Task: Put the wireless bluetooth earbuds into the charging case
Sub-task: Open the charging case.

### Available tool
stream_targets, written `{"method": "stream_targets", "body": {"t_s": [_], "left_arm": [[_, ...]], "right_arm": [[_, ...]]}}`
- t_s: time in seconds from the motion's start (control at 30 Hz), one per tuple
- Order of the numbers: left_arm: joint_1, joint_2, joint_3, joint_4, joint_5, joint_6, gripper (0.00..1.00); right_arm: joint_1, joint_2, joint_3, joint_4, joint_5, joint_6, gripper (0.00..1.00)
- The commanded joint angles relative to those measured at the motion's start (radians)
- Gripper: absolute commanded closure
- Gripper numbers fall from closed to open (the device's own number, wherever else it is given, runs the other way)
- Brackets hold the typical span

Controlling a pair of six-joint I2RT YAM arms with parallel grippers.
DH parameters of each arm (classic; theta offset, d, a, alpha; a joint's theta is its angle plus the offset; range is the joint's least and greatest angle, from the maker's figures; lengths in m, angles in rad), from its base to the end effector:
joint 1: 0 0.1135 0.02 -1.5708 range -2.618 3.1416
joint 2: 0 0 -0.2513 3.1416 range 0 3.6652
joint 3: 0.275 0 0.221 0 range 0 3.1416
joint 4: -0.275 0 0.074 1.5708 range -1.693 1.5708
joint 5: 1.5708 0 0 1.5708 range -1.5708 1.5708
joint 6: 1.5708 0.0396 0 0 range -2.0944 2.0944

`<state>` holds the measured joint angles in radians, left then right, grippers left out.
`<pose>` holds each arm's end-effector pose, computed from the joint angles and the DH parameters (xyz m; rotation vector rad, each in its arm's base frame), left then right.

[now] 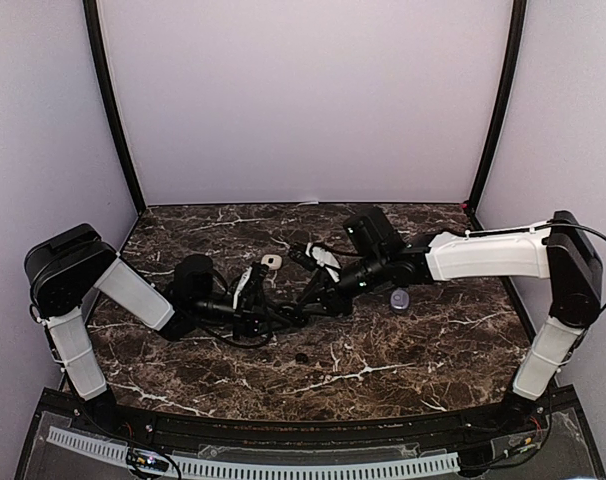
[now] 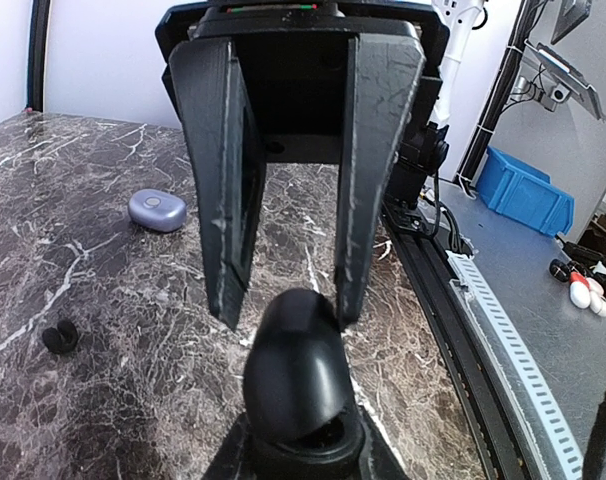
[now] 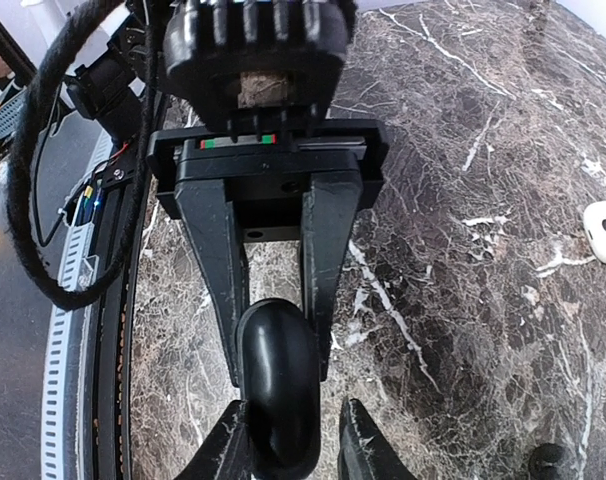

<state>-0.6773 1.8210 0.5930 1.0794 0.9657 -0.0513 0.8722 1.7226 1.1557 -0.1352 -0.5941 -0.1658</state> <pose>0.2178 -0.2170 0.1625 1.2435 1.3696 -1.3433 0.2089 0.2832 0.2293 -1.4362 1.8504 1.0382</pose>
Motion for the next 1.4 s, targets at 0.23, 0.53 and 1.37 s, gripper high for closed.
{"method": "stream_targets", "body": {"t_s": [0.23,0.53,1.37], "left_arm": [[-0.016,-0.016,0.014,0.008,0.060,0.022,1.00],[-0.017,-0.015,0.019,-0.004,0.054,0.018,1.00],[-0.017,0.000,0.059,-0.078,0.030,-0.010,1.00]], "right_arm": [[-0.034,-0.041,-0.011,0.068,0.076,0.017,0.70],[-0.036,-0.051,-0.011,0.072,0.053,0.011,0.66],[-0.053,-0.115,-0.105,0.123,0.050,-0.011,0.57]]}}
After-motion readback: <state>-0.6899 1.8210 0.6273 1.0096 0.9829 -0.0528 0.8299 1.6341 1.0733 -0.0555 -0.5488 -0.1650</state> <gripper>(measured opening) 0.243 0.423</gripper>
